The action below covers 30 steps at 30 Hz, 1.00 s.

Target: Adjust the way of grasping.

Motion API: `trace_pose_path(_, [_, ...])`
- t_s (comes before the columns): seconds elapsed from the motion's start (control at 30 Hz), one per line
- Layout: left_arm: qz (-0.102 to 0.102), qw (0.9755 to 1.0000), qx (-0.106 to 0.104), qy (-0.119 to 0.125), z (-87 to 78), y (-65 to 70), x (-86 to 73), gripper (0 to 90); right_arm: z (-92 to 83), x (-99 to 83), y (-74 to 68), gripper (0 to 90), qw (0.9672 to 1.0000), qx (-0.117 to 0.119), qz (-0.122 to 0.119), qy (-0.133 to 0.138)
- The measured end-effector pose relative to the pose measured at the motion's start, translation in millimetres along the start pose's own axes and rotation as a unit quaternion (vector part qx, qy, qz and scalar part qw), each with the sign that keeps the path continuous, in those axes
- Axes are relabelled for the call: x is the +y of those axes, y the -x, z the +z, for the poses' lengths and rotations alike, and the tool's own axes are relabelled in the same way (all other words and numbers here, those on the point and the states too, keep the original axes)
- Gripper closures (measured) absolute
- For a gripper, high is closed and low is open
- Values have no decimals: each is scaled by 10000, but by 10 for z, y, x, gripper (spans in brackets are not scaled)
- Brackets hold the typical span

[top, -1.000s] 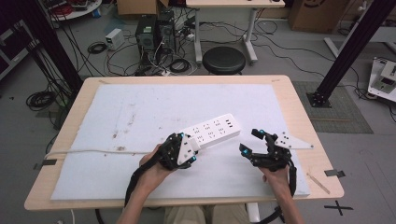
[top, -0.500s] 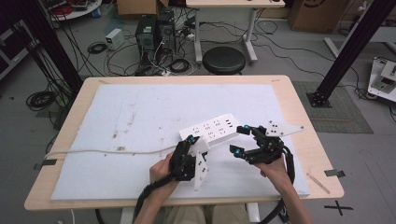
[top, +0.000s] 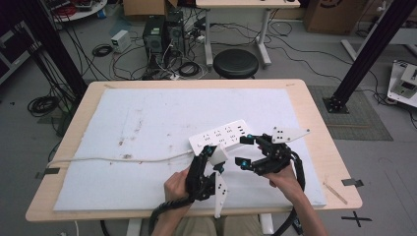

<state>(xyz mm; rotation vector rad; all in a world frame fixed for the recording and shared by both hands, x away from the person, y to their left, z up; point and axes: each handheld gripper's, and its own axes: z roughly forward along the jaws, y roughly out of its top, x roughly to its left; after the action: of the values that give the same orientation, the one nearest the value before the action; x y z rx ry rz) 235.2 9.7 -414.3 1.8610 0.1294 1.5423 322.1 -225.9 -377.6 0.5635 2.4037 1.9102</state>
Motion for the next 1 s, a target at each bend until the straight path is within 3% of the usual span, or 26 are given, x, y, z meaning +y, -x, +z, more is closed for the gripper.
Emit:
trace_pose_path(0.13, [33, 9999, 118, 75, -4, 28, 43, 425, 46, 12, -1, 191, 9999, 147, 13, -43])
trace_pose_path(0.3, [45, 9999, 99, 125, 0, 76, 69, 425, 132, 6, 1, 192, 9992, 341, 21, -201])
trace_pose_path(0.37, [72, 9998, 89, 163, -1, 90, 79, 425, 155, 3, 3, 251, 9986, 434, 50, -301])
trace_pose_path(0.6, [106, 9996, 110, 219, -9, 117, 100, 425, 222, 6, 12, 331, 9971, 601, 48, -461])
trace_pose_path(0.73, [142, 9995, 99, 251, -15, 129, 110, 425, 246, -1, 24, 407, 9965, 710, 23, -446])
trace_pose_path(1.0, [207, 9993, 130, 277, -20, 146, 119, 425, 243, -4, 38, 478, 9965, 753, -11, -363])
